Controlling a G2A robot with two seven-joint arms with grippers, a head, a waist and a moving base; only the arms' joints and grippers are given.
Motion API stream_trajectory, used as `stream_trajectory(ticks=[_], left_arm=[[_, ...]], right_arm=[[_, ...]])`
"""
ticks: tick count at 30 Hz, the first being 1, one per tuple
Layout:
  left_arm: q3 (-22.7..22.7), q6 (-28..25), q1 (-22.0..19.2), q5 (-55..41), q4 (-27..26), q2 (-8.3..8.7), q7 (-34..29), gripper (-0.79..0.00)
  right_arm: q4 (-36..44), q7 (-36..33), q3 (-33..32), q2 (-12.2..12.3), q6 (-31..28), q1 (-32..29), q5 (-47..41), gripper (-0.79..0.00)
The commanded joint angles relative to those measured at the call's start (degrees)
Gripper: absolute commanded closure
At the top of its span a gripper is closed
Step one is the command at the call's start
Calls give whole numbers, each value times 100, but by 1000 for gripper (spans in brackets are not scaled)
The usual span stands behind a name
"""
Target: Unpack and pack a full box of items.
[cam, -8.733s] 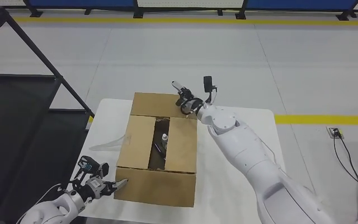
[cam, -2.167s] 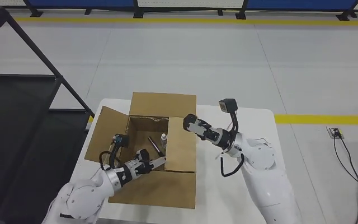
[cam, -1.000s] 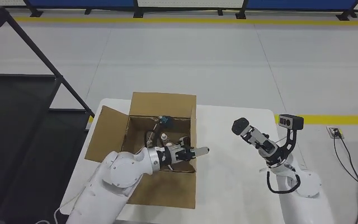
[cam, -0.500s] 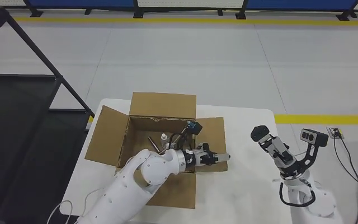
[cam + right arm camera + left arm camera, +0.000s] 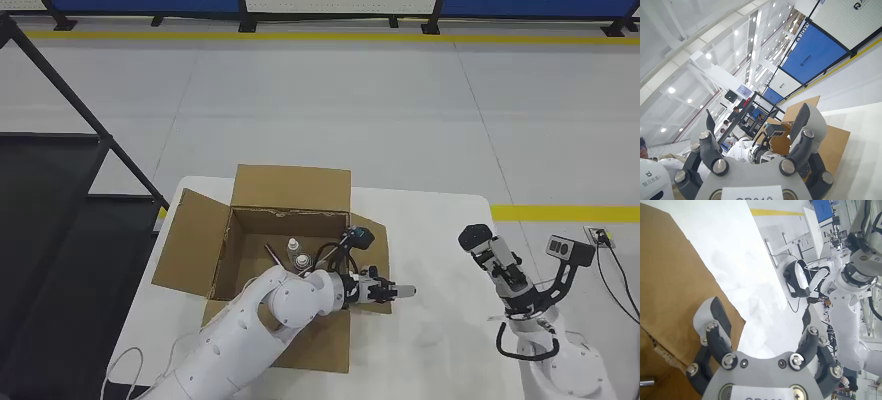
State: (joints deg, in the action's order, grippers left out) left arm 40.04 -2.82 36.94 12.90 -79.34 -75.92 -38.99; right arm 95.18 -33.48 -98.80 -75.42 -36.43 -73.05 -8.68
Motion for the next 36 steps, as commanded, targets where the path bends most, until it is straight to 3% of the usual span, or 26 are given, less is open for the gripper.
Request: stream_trajectory(ticks=[1,5,10,15,20,29,32,36], left_arm=[[195,-78,97,-216,-223,35,-61,-785],[683,-113,430,-170,-916,189,-175,-785],[1640,-53,1144,81,-2044,448,-148,-785],[2887,-34,2066,289,-3076,693,-69,-785],[4318,-166,3077,118,-3764,866,106,-785],[6637,-815,4876,-1028,-3957,973,499,-785],[7106,-1064,5365,-1318,-3870,973,541,-785],[7276,-1290,5718,-1323,-3811,978,406,-785]], right_arm=[[66,54,64,5,29,18,42,-785],[284,-73,203,33,116,178,156,-785],[552,-237,506,62,500,562,472,-785],[546,-328,969,69,1007,1141,886,-785],[380,-487,1637,46,1510,1758,1396,-785],[-355,-1098,3271,-89,2614,2911,2624,-785],[-753,-1110,3851,-188,2927,3255,2944,-785],[-1026,-1060,4096,-262,2992,3420,2763,-785]])
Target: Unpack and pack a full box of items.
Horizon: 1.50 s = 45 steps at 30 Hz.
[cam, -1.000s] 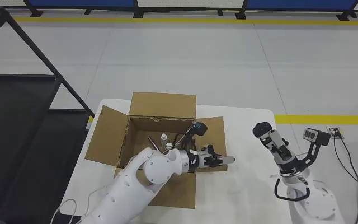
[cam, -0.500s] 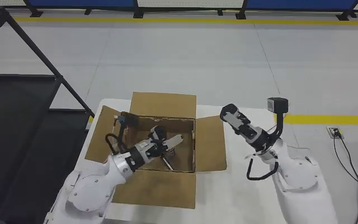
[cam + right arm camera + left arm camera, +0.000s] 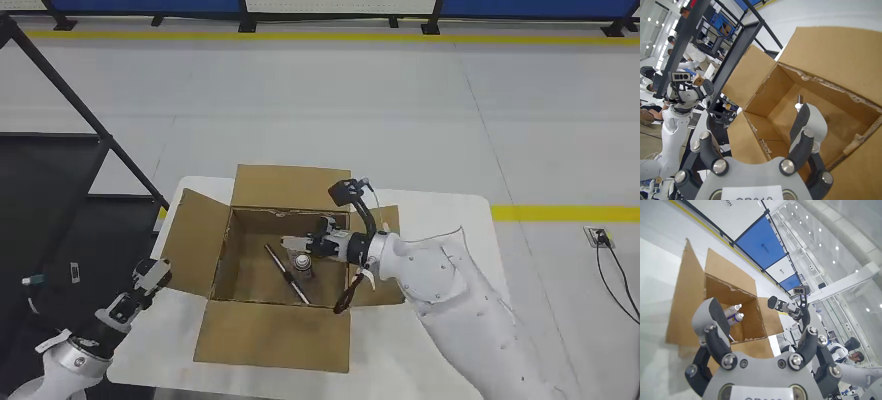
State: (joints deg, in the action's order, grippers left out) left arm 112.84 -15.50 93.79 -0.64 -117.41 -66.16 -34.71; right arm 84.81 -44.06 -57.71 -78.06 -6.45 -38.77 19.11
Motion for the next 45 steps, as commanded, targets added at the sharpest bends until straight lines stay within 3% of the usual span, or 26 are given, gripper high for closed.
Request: stream_trajectory(ticks=[1,11,17,21,28,36,39,42,45], left_arm=[[-4,-22,33,31,-4,2,-22,-785],[-4,-22,33,31,-4,2,-22,-785],[187,223,-2,-460,119,9,96,-785],[521,249,20,-730,254,25,131,-785],[868,266,91,-1156,391,45,73,-785],[864,243,132,-1165,379,54,117,-785],[851,253,142,-1173,375,59,116,-785],[842,261,141,-1168,367,65,111,-785],[835,261,139,-1159,362,71,114,-785]], right_arm=[[10,-2,-14,3,-6,-8,-16,-785],[-18,-4,23,3,58,-11,95,-785],[-110,-259,1535,-222,1253,622,2589,-785],[-491,-613,2222,-441,1673,995,3340,-785],[-1377,-1282,2729,-815,1878,1508,3447,-785],[-2391,-1346,2932,-1202,1984,1834,3284,-785],[-2658,-1275,2959,-1312,1952,1888,3245,-708],[-2879,-1204,2973,-1412,1898,1908,3185,-385],[-3090,-1154,2971,-1498,1877,1920,3143,-308]])
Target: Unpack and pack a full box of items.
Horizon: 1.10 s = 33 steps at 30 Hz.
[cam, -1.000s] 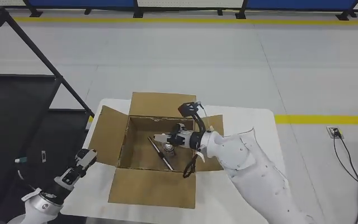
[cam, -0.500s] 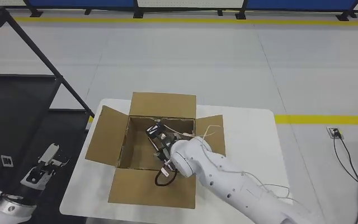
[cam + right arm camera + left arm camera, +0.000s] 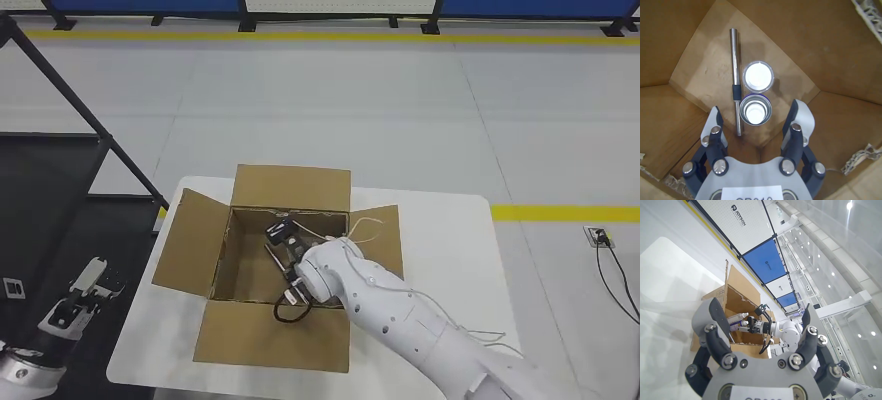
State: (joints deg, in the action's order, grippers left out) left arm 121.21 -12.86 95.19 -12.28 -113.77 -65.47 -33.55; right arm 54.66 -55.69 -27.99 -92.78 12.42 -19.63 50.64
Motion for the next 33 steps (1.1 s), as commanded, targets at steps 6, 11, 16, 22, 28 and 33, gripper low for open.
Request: stream_trajectory(ticks=[6,11,16,22,28,33], left_arm=[[-5,29,-14,33,5,16,5,-785],[-58,65,-56,87,28,29,16,-785],[-104,82,-90,142,33,41,22,-785],[-166,95,-115,169,45,54,23,-785],[-239,129,-117,203,24,62,46,-785],[-361,144,-101,273,-57,68,21,-785]], right_arm=[[-354,52,-47,-149,-84,41,-21,-92],[-239,17,-163,-154,-6,11,127,0],[322,-273,-377,-32,127,-130,452,0],[1446,-794,-663,213,318,-554,1186,0],[2831,-1012,-1157,478,594,-1156,2093,0],[4160,-744,-1943,692,1404,-1855,3160,0]])
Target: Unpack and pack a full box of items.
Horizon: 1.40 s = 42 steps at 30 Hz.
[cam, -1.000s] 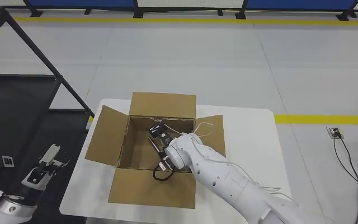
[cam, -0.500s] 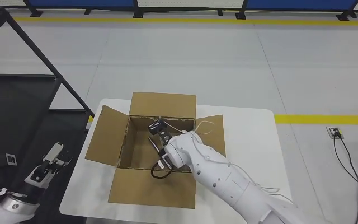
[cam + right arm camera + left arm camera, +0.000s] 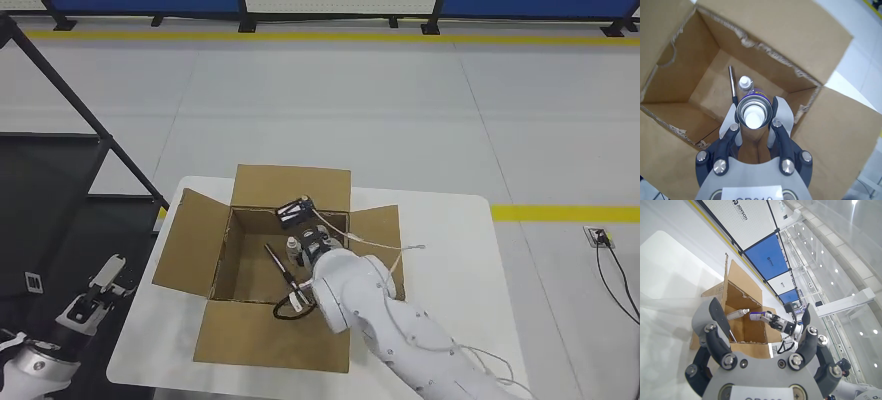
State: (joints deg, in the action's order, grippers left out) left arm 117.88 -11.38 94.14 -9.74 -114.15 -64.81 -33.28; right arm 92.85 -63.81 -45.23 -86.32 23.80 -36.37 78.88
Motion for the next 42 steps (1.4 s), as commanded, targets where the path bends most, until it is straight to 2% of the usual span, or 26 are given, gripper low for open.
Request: stream_trajectory(ticks=[1,6,11,15,22,29,39,40,41,42], left_arm=[[-49,-10,5,55,-41,3,-5,-785],[-124,0,5,192,-122,5,120,-785],[-223,55,-25,201,-163,10,134,-785],[-389,115,-95,240,-186,17,100,-785],[-620,167,-195,456,-250,30,132,-785],[-670,217,-210,504,-263,36,226,-785],[-741,276,-232,610,-347,49,273,-785],[-741,277,-232,610,-347,50,274,-785],[-738,279,-232,613,-349,52,276,-785],[-733,282,-228,618,-354,54,278,-785]], right_arm=[[589,56,-375,88,416,-343,646,0],[1795,-178,-1307,253,696,-1126,1602,0],[1981,-672,-2309,338,620,-1521,1972,0],[1329,-758,-2907,356,598,-1542,1918,0],[-281,-485,-3666,362,347,-1153,1063,0],[-1341,-246,-3922,366,174,-863,699,0],[-2038,-54,-4047,368,14,-737,385,0],[-2084,-11,-4062,369,7,-729,354,-105],[-2118,19,-4076,368,15,-722,314,-289],[-2139,44,-4076,367,12,-719,293,-545]])
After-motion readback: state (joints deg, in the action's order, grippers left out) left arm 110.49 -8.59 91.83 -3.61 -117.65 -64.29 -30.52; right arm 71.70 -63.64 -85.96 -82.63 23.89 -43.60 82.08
